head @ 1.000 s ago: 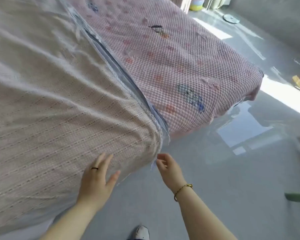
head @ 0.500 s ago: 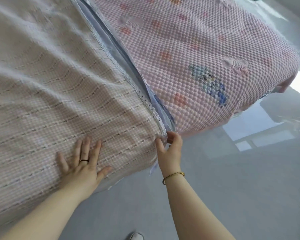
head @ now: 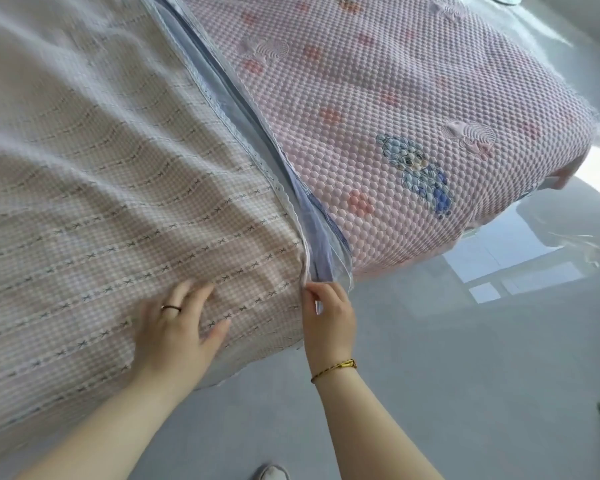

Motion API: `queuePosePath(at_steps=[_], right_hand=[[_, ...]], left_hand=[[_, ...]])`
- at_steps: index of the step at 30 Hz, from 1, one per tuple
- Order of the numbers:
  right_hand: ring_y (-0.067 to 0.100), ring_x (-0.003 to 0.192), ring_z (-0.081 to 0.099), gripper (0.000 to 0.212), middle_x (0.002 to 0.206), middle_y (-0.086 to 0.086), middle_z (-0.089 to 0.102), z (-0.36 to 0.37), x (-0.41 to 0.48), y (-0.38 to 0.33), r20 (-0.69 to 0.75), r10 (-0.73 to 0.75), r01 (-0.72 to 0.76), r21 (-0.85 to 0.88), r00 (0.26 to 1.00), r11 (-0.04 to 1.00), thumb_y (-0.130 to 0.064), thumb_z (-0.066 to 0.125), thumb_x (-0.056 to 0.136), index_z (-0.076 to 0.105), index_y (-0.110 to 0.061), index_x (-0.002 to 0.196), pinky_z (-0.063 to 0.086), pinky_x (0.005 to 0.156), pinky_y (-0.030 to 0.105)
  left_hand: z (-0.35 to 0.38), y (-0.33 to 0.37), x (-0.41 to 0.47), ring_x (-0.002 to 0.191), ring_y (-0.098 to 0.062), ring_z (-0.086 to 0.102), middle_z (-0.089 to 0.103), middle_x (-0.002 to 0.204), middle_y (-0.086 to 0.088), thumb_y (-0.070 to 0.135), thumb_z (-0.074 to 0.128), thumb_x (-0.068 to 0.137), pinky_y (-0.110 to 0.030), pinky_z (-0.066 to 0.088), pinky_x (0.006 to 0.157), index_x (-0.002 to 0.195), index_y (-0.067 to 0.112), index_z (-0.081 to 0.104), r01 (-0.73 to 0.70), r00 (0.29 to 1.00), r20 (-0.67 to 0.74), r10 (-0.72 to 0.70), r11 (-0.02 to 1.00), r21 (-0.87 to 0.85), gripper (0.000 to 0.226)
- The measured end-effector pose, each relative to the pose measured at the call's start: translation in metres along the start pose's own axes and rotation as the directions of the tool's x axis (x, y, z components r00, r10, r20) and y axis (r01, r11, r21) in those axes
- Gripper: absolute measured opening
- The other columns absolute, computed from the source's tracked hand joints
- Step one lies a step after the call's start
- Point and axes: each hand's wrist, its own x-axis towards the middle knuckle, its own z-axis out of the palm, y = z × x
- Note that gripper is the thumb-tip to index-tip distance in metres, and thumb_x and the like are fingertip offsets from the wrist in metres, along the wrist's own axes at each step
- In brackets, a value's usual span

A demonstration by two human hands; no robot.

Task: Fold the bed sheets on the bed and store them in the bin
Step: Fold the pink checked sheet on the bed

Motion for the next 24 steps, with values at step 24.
queuePosePath(at_steps=[24], right_hand=[[-0.003, 0.093, 0.038, 0.044, 0.100, -0.014, 0.041, 0.019, -0.034, 0.013, 0.120, 0.082, -0.102, 0.178, 0.989, 0.979, -0.033, 0.047, 0.066, 0.043, -0.026, 0.110, 0.027, 0.089, -0.001]], left_hand=[[0.010, 0.060, 0.064, 0.049, -0.013, 0.027, 0.030, 0.051, 0.001, 0.021, 0.060, 0.088, -0.024, 0.022, 0.047, 0.055, 0.013, 0.033, 0.268, 0.957, 0.250, -0.146, 0.774, -0.574, 0.044]])
